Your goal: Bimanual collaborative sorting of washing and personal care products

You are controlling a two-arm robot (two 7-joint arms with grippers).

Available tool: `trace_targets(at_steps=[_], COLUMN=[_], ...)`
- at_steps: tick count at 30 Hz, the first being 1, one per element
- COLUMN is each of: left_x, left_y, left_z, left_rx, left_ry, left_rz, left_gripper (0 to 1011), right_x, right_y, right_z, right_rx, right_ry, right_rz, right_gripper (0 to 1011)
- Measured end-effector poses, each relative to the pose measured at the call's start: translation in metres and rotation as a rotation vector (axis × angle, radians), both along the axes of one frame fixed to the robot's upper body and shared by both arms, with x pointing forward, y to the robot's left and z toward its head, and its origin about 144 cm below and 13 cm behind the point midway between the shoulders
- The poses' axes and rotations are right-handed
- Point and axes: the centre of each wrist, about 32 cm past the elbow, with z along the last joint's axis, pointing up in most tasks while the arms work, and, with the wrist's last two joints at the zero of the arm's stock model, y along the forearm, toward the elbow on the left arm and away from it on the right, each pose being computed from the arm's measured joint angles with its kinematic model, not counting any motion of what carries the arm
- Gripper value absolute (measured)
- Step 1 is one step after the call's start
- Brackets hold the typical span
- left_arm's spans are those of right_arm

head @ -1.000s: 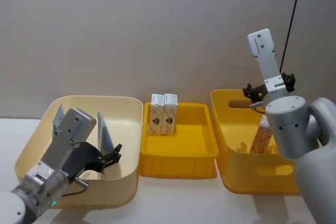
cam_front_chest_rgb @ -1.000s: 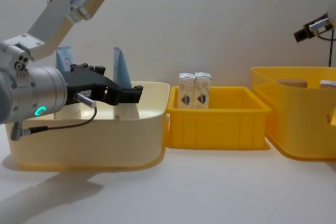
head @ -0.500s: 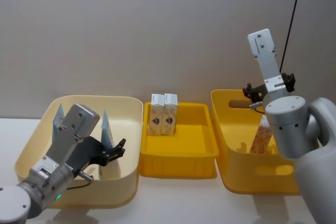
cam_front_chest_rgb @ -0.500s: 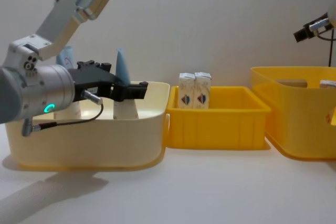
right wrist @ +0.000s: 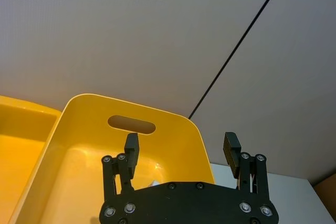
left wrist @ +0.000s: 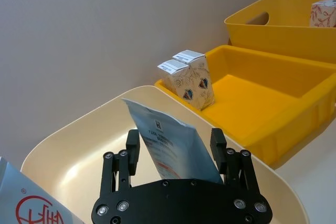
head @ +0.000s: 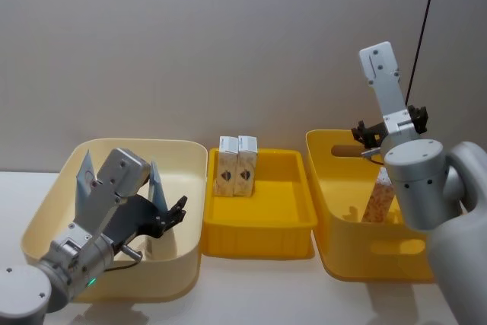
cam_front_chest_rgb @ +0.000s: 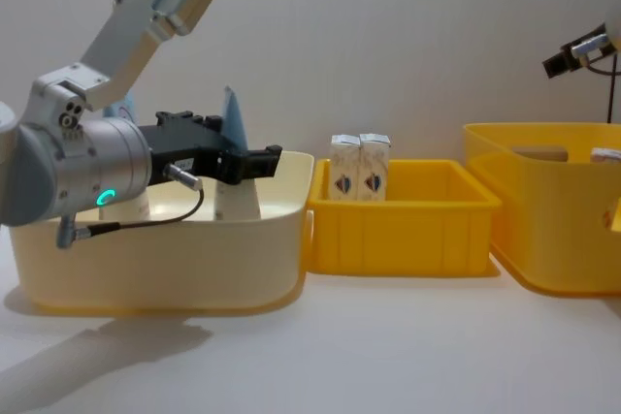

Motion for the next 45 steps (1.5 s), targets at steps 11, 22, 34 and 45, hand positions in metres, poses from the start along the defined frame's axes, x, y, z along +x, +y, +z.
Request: trace_targets(at_steps=[11, 22, 34, 45], left_x=[0.0017, 0.0024, 0.0028, 0.0029], left_y=[-0.0015, -0.0020, -0.0022, -0.0022], left_z=[0.0000, -0.0001, -0.0001, -0.0001], left_rx=[-0.002, -0.003, -0.004, -0.004], left_ry=[-0.002, -0.003, -0.004, -0.004], left_rz=[-0.007, -0.009, -0.011, -0.011], left_gripper=[544, 264, 223, 223], right_x=[0.0000, 0.0000, 0.0000, 0.0000], right_y=[0.0000, 0.0000, 0.0000, 0.0000], right_z=[0.0000, 0.0000, 0.0000, 0.0000], right_rx=[0.000, 0.000, 0.000, 0.000], right_ry=[0.000, 0.000, 0.000, 0.000], right_rz=[0.000, 0.000, 0.000, 0.000], right_gripper=[1001, 1001, 1001, 1001])
